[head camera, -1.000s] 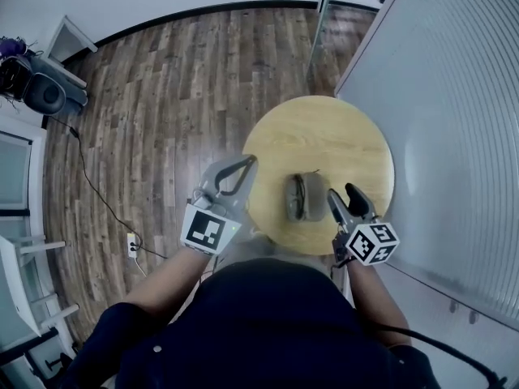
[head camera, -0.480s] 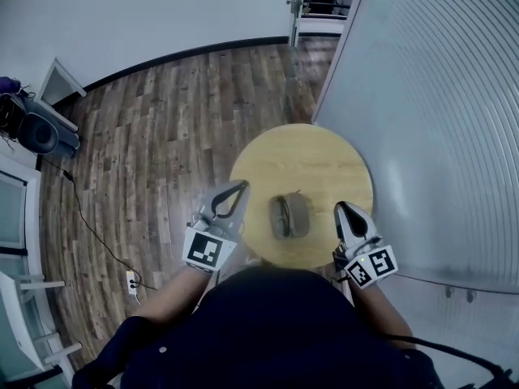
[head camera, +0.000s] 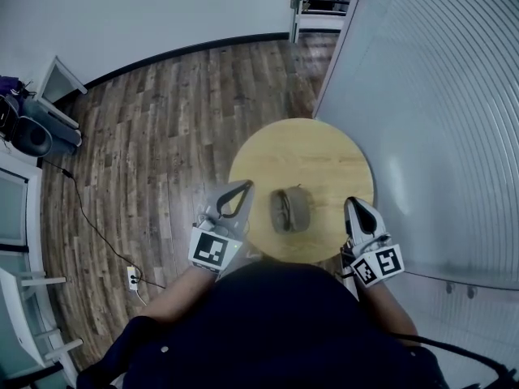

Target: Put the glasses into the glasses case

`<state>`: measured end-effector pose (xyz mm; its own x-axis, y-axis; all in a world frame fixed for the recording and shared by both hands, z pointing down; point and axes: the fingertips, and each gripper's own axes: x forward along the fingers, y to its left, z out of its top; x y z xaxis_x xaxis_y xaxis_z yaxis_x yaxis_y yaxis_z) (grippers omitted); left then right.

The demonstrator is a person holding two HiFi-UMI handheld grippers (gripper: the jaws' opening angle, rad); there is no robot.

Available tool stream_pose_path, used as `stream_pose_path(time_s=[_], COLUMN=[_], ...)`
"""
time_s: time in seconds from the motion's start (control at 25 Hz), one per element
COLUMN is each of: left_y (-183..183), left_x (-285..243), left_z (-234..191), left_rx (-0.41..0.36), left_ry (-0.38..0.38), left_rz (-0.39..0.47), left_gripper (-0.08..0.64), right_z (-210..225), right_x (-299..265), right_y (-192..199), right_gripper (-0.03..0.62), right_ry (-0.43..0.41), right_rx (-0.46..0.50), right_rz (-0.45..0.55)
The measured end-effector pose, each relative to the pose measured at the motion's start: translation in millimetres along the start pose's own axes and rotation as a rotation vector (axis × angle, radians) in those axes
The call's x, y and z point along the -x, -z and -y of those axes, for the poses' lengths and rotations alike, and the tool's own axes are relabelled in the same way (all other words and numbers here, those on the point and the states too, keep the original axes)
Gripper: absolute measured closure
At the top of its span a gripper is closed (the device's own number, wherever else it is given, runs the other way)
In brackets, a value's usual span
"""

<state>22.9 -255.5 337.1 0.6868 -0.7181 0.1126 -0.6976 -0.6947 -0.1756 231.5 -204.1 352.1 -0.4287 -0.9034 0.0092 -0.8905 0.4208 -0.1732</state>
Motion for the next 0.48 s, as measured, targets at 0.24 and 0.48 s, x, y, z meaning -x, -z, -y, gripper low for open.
stream_pose_path(time_s=[0.24, 0.48], left_y=[8, 10], left_x=[-1, -2], left_z=[-5, -7], left_rx=[0.016, 0.014], left_ry=[-0.019, -0.027], left_rz=[-0.024, -0.034], left_gripper=[0.554, 0.554], right_z=[-1, 9], right_x=[-9, -11], right_y=[-3, -13], right_gripper=[0.583, 0.583], right_ry=[-0.013, 0.006], right_rx=[-0.005, -0.006], right_rz=[0.010, 0.033])
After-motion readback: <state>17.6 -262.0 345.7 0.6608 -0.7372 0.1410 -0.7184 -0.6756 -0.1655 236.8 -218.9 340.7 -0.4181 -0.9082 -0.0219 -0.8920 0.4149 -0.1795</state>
